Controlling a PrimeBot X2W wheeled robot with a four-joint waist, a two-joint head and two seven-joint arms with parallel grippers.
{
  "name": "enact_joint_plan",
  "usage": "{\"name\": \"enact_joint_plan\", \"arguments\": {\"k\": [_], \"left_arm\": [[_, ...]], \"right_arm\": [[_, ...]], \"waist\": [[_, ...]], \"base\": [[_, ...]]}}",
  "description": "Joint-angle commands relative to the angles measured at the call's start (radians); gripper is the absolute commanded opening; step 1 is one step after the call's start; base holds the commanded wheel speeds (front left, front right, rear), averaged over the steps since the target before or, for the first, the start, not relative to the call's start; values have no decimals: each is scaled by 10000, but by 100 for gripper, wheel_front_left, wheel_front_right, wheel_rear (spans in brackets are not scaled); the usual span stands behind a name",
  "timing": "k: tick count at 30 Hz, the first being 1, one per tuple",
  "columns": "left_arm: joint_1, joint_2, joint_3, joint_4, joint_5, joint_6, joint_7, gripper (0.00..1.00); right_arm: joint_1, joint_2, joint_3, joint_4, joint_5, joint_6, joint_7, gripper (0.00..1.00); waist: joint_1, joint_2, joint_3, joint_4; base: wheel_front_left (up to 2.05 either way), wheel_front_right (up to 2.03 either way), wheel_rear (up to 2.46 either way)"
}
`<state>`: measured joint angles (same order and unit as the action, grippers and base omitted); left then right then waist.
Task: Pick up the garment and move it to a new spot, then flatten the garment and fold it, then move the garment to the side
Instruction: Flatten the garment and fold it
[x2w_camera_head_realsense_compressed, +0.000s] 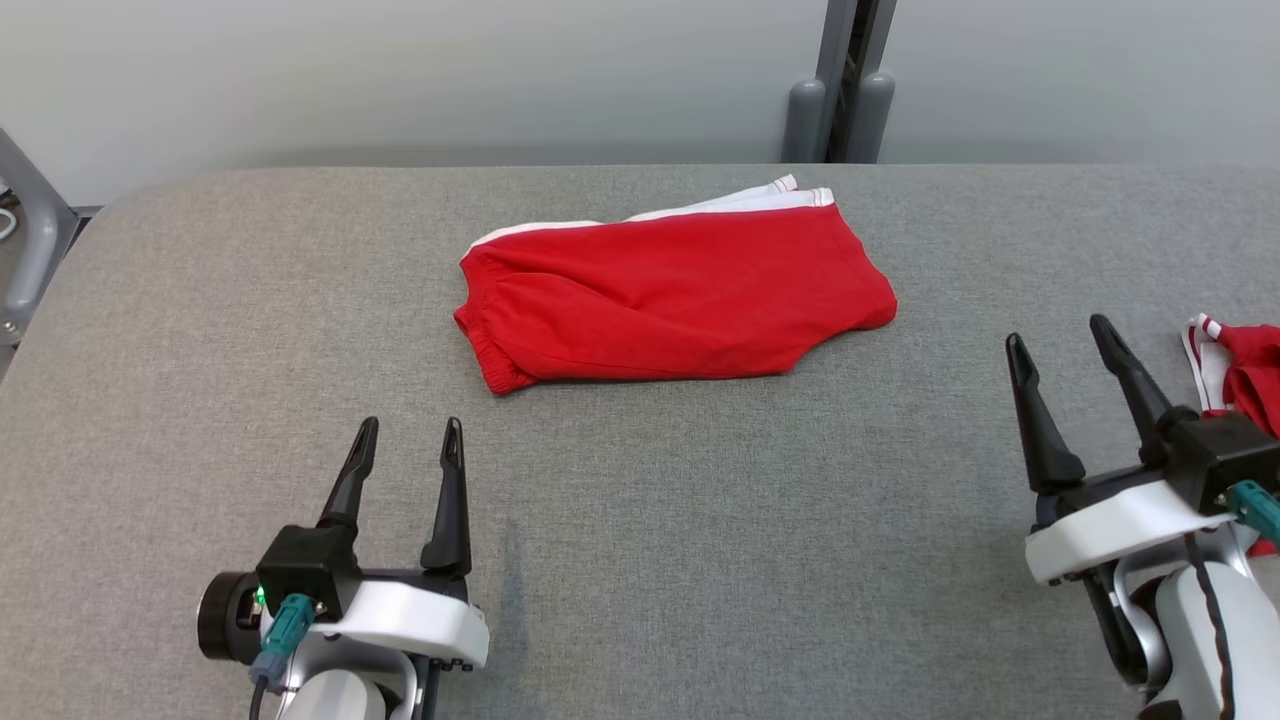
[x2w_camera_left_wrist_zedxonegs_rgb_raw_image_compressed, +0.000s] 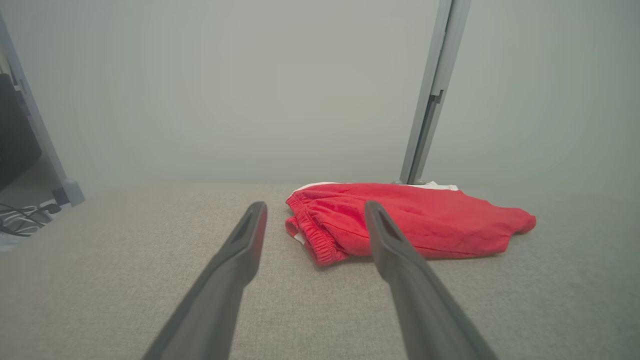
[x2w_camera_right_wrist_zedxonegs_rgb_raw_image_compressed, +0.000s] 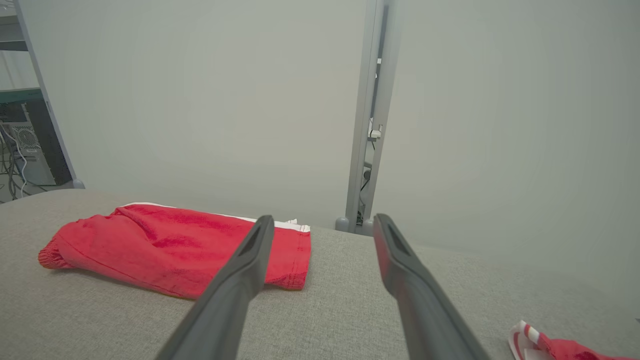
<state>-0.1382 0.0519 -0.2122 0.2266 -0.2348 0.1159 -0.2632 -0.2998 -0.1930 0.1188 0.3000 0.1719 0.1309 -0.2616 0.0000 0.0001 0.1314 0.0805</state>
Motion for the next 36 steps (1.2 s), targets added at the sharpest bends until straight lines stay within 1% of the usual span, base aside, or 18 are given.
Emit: {"name": "enact_joint_plan", "arguments": {"k": [1, 6, 10, 14, 17, 19, 21, 25, 28, 31, 36], "left_arm": [[129, 20, 85, -88, 54, 18, -8, 100], [319, 12, 45, -154, -129, 73, -8, 100], [307, 11, -37, -147, -168, 68, -8, 100], [216, 11, -122, -139, -38, 75, -8, 100], [200, 12, -233, -148, -87, 85, -7, 100], [169, 11, -306, -136, -124, 98, -9, 100], [105, 11, -418, -146, -168, 97, -9, 100], [-39, 15, -651, -159, -279, 188, -9, 100], [-169, 9, -770, -209, -391, 269, -9, 100], [-255, 10, -933, -244, -482, 327, -9, 100], [-413, 15, -1186, -299, -669, 444, -9, 100]], "right_arm": [[180, 76, -21, 47, -13, -4, -47, 100], [385, 283, 50, 536, 297, -4, -47, 100], [335, 151, 346, 831, 519, -5, -47, 100], [68, 167, 530, 1179, 1262, -4, -47, 100], [-171, 274, 714, 1505, 2245, -4, 65, 100], [-381, 358, 808, 1687, 3115, -2, 346, 100], [-649, 221, 913, 1929, 3806, -4, 671, 100], [-1281, 150, 940, 2476, 5221, -2, 1615, 100], [-1767, 116, 969, 2878, 6060, -2, 2381, 100], [-2207, -106, 932, 3536, 6367, -4, 2967, 100], [-3007, -115, 566, 4748, 6851, 0, 3704, 100]], "waist": [[0, -1, -40, -7], [0, -1, -135, 18], [0, -1, -145, 80], [0, -1, -101, 246], [0, -1, -2, 388], [0, -1, 69, 480], [0, -1, 175, 610], [0, -1, 424, 946], [0, -1, 598, 1192], [0, -1, 758, 1461], [0, -1, 994, 1860]], "base": [[0, 0, 0], [0, 0, 0], [0, 0, 0], [0, 0, 0], [0, 0, 0], [0, 0, 0], [0, 0, 0], [0, 0, 0], [0, 0, 0], [0, 0, 0], [0, 0, 0]]}}
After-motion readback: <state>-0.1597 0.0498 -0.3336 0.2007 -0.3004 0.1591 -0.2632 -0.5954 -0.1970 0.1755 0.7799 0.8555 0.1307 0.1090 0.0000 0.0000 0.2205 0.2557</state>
